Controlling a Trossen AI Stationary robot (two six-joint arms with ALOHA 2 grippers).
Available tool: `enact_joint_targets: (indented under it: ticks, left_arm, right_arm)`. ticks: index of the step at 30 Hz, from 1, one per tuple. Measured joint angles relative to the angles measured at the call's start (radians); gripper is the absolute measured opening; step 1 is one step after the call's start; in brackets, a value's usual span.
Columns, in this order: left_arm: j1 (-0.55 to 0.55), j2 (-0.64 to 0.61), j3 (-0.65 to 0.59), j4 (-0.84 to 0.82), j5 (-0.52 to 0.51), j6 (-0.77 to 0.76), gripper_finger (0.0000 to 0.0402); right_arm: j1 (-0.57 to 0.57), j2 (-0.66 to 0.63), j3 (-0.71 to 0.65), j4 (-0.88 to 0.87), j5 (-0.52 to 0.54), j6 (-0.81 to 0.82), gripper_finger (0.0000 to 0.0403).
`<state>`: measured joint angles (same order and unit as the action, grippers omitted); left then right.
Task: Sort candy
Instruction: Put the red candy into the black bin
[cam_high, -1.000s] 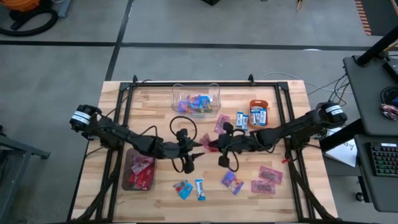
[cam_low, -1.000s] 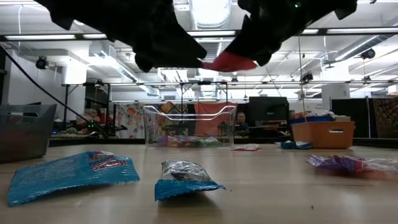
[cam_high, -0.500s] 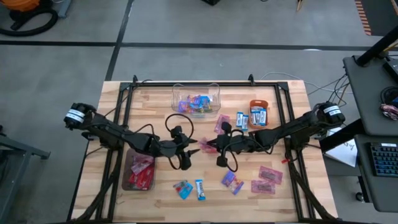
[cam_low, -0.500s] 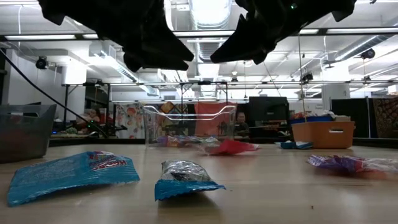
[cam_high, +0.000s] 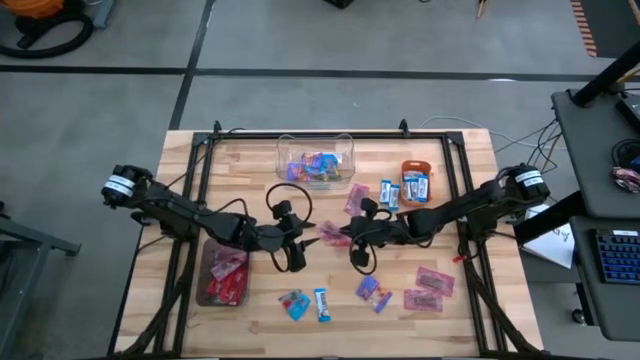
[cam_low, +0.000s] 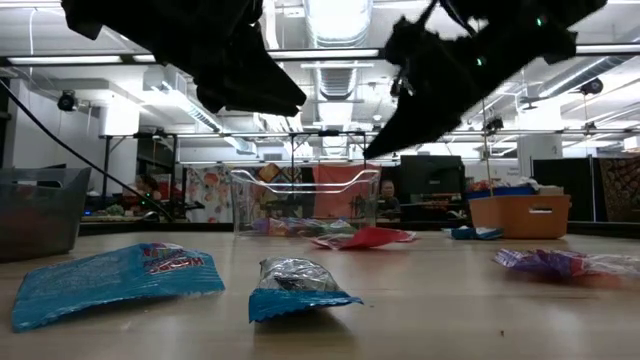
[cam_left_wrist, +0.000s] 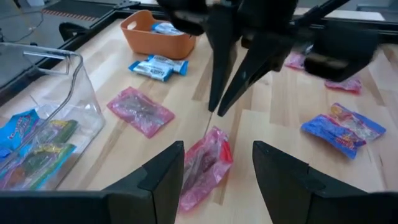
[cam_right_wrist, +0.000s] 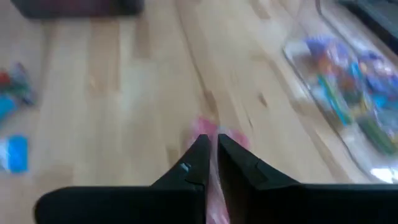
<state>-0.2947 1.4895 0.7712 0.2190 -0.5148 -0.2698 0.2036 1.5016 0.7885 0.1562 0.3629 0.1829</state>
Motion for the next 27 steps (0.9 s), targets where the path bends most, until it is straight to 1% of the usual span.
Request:
enact_joint_targets:
  ticks: [3, 7, 9, 12, 15, 17, 19, 21, 24, 27]
  left_arm:
    - [0.000, -0.002, 0.000, -0.002, 0.000, 0.000, 0.0174]
    - [0.001, -0.001, -0.001, 0.000, 0.000, 0.008, 0.0174]
    - [0.003, 0.000, -0.001, 0.002, 0.000, 0.009, 0.0174]
    - [0.003, 0.000, -0.001, 0.001, 0.000, 0.014, 0.0174]
    - [0.004, 0.000, -0.001, 0.001, 0.000, 0.016, 0.0174]
    - [0.004, 0.000, -0.001, 0.008, 0.000, 0.016, 0.0174]
    - [0.004, 0.001, -0.001, 0.013, 0.000, 0.017, 0.0174]
    - [0.004, 0.002, -0.001, 0.014, 0.000, 0.017, 0.0174]
    - [0.004, 0.004, -0.001, 0.006, 0.000, 0.013, 0.0174]
    - [0.004, 0.006, -0.001, 0.001, 0.001, 0.008, 0.0174]
  right_arm:
    - [-0.010, 0.041, -0.029, 0.080, 0.004, 0.021, 0.0056]
    - [-0.016, 0.138, -0.047, 0.186, 0.013, 0.055, 0.0116]
    - [-0.014, 0.192, -0.047, 0.220, 0.074, 0.067, 0.0150]
    - [-0.015, 0.271, -0.030, 0.218, 0.139, 0.112, 0.0200]
    - [-0.016, 0.331, -0.004, 0.231, 0.138, 0.137, 0.0239]
    - [-0.016, 0.360, 0.011, 0.239, 0.137, 0.156, 0.0252]
    - [-0.020, 0.380, 0.014, 0.246, 0.134, 0.170, 0.0253]
    - [-0.024, 0.389, 0.016, 0.246, 0.134, 0.181, 0.0239]
    - [-0.031, 0.393, 0.015, 0.244, 0.108, 0.180, 0.0195]
    - [-0.040, 0.393, 0.015, 0.244, 0.070, 0.176, 0.0133]
